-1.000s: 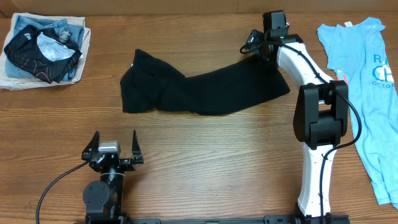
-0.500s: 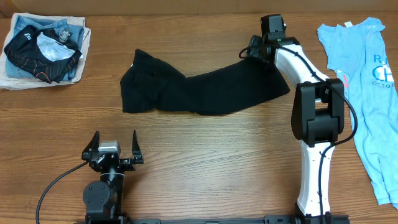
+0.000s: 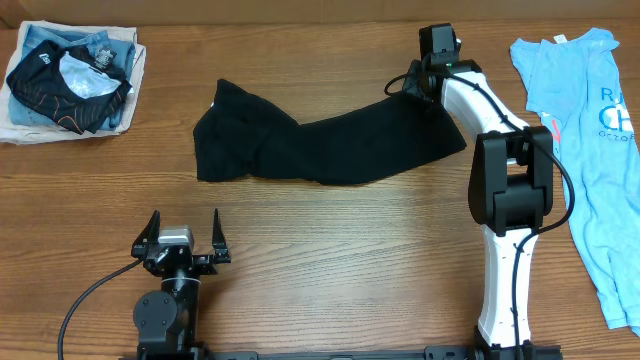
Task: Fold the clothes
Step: 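Grasp the black shirt's right end with the right gripper, then reach the left gripper to the shirt's left end and grasp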
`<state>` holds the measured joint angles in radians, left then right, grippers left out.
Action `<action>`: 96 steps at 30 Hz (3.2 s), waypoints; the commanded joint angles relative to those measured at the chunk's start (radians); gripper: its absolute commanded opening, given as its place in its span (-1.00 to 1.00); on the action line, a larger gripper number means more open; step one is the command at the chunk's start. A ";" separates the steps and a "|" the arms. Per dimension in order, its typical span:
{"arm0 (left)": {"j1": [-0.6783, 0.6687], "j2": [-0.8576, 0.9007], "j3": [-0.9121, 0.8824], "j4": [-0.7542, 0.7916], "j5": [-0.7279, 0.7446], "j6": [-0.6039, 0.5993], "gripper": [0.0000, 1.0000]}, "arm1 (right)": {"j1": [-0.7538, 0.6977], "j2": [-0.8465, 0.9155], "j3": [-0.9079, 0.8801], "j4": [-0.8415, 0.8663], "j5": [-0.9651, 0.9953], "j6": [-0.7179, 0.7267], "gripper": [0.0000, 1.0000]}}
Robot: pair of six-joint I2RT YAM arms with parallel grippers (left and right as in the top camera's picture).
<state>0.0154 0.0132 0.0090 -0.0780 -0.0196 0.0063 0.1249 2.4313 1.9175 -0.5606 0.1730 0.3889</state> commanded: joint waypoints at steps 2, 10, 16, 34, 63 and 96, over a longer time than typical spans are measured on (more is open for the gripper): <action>0.010 -0.009 -0.004 0.003 -0.006 0.016 1.00 | -0.002 0.017 0.002 0.001 0.022 0.003 -0.44; 0.010 -0.009 -0.004 0.003 -0.006 0.016 1.00 | -0.002 0.013 0.066 -0.076 0.052 0.046 -0.92; 0.010 -0.009 -0.004 0.003 -0.006 0.016 1.00 | -0.002 -0.015 0.081 -0.116 0.061 0.110 -0.92; 0.010 -0.009 -0.004 0.003 -0.006 0.016 1.00 | -0.002 -0.411 0.081 -0.476 0.103 0.301 -0.92; 0.010 -0.009 -0.004 0.008 -0.009 0.016 0.99 | 0.018 -0.551 0.062 -1.118 0.035 0.323 -0.92; 0.009 0.475 0.611 -0.446 0.535 -0.256 1.00 | 0.033 -0.566 -0.198 -0.869 0.008 0.323 -0.92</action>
<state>0.0154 0.3393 0.5034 -0.4660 0.4549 -0.3126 0.1577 1.8931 1.7233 -1.4364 0.1871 0.7063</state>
